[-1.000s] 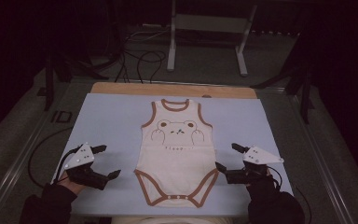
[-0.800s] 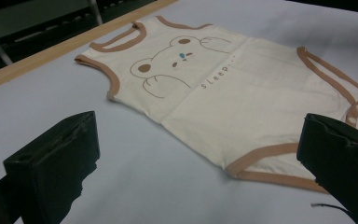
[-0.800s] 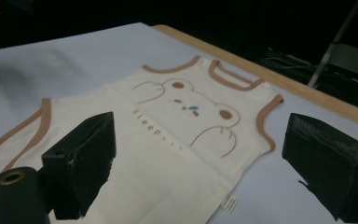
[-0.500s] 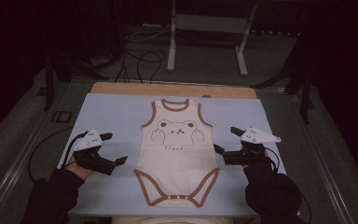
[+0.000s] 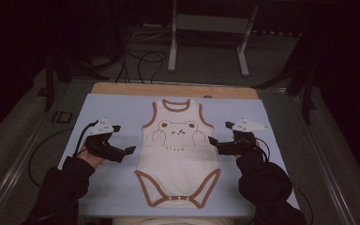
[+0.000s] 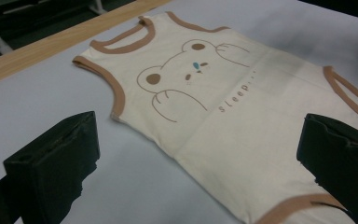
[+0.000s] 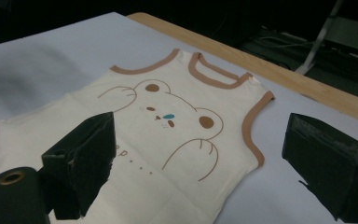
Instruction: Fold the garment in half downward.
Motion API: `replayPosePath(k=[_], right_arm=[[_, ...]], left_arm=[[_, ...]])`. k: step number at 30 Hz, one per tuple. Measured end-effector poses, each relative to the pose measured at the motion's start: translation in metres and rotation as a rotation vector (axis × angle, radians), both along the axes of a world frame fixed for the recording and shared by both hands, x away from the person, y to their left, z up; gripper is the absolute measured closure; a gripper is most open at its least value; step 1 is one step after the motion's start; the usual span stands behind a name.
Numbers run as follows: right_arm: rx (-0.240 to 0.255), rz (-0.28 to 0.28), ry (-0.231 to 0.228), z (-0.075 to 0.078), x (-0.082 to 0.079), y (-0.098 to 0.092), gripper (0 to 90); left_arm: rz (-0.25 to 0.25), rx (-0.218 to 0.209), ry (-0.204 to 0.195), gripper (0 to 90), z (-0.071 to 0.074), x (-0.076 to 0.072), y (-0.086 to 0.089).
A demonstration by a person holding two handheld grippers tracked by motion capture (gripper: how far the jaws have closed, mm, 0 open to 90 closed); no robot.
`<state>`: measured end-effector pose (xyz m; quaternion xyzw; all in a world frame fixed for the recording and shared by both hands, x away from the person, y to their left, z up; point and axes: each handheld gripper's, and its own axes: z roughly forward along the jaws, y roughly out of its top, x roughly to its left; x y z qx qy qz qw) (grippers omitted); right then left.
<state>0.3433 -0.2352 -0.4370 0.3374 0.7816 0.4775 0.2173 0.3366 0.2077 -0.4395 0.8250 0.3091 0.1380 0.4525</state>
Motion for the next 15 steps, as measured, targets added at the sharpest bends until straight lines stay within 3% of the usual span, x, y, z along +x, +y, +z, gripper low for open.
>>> replayPosePath(k=[9, 10, 15], right_arm=[[-0.012, -0.019, 0.048, -0.011, 0.016, 0.002, 9.7], [0.007, -0.015, 0.088, -0.018, 0.022, 0.0, 9.7], [-0.016, -0.033, 0.113, -0.027, 0.03, 0.001, 9.7]], left_arm=[[0.033, 0.046, 0.018, 0.0, -0.013, 0.018, -0.014], [0.04, 0.048, 0.034, 0.0, -0.018, 0.023, -0.017], [0.048, 0.076, 0.065, 0.0, -0.027, 0.032, -0.028]])
